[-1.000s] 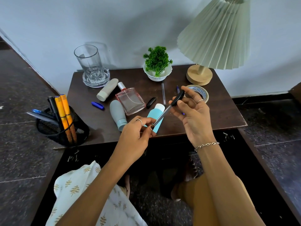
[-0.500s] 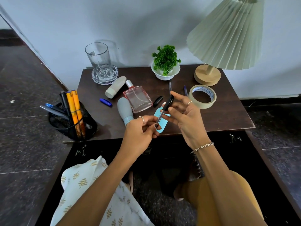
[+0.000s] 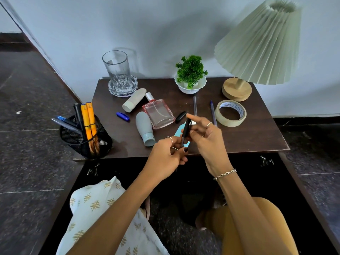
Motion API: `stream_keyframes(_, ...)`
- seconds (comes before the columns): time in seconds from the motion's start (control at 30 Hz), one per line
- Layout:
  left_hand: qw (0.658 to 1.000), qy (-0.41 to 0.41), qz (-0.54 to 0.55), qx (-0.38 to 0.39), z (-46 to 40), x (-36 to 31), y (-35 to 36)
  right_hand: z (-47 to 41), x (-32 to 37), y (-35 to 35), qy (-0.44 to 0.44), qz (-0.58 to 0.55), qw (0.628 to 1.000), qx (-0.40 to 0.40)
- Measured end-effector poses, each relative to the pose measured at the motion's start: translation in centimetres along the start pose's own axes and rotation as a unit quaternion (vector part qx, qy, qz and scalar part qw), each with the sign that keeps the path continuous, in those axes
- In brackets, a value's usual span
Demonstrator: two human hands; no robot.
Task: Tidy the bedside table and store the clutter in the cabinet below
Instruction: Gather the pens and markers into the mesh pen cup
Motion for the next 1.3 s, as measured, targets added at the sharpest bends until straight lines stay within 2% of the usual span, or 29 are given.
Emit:
stream_keyframes(0.13, 0.999, 0.001, 0.032, -0.012, -0.3, -0.2, -0.1, -0.5, 0.3, 0.1, -0.031, 0.086, 0.996, 0.005)
stream_keyframes(0.23, 0.994, -0.029, 0.093, -0.047, -1.0, -0.3, -1.4, -1.4, 0.5, -0.1, -0.065, 0.228, 0.971, -0.014)
stream_keyframes(0.33, 0.986, -0.052, 0.143, -0.074, -1.4, -0.2, -2.6, -3.6, 0.7, 0.0, -0.134, 0.362, 0.923, -0.002)
stream_keyframes(0.43, 0.980, -0.067, 0.163, -0.093, -1.5, 0.0, -3.2, -7.5, 0.8, 0.5, -0.189, 0.468, 0.860, 0.067)
stream_keyframes(0.57, 0.972, -0.087, 0.191, -0.100, -1.4, 0.2, -3.5, -11.4, 0.6, 1.4, -0.132, 0.612, 0.747, 0.221)
stream_keyframes(0.63, 0.971, -0.087, 0.198, -0.100, -1.4, 0.1, -3.7, -12.2, 0.5, 1.8, -0.118, 0.648, 0.702, 0.270)
stream_keyframes(0.83, 0.978, -0.078, 0.160, -0.112, -1.4, -0.1, -3.8, -12.8, 0.7, 2.5, -0.135, 0.675, 0.672, 0.273)
stream_keyframes(0.9, 0.983, -0.042, 0.147, -0.107, -0.8, -0.5, -4.0, -12.6, 0.8, 1.9, -0.144, 0.681, 0.671, 0.255)
stream_keyframes(0.97, 0.986, 0.040, 0.123, -0.104, 0.0, -1.4, -4.4, -12.3, 0.9, 0.4, -0.139, 0.675, 0.693, 0.212)
stream_keyframes(1.03, 0.977, 0.133, 0.106, -0.132, 1.1, -2.4, -5.8, -11.6, 1.4, -0.7, -0.124, 0.634, 0.745, 0.167)
stream_keyframes(1.1, 0.959, 0.185, 0.111, -0.183, 2.2, -3.2, -8.1, -10.1, 2.2, -1.2, -0.128, 0.579, 0.795, 0.129)
stream_keyframes(1.17, 0.943, 0.194, 0.092, -0.256, 3.2, -3.4, -10.8, -7.8, 2.8, -1.6, -0.123, 0.533, 0.831, 0.098)
stream_keyframes(1.3, 0.897, 0.144, -0.068, -0.414, 5.4, -3.0, -16.1, -3.5, 2.1, -2.5, -0.093, 0.480, 0.869, 0.073)
Point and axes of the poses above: each hand's wrist, its own z-axis away from the middle knuckle, its own y-axis out of the palm, x = y × z, the point moved 3 cm from there along -z, towards the middle knuckle, and after that the axes turned 3 degrees about -y, right-handed, at the moved point
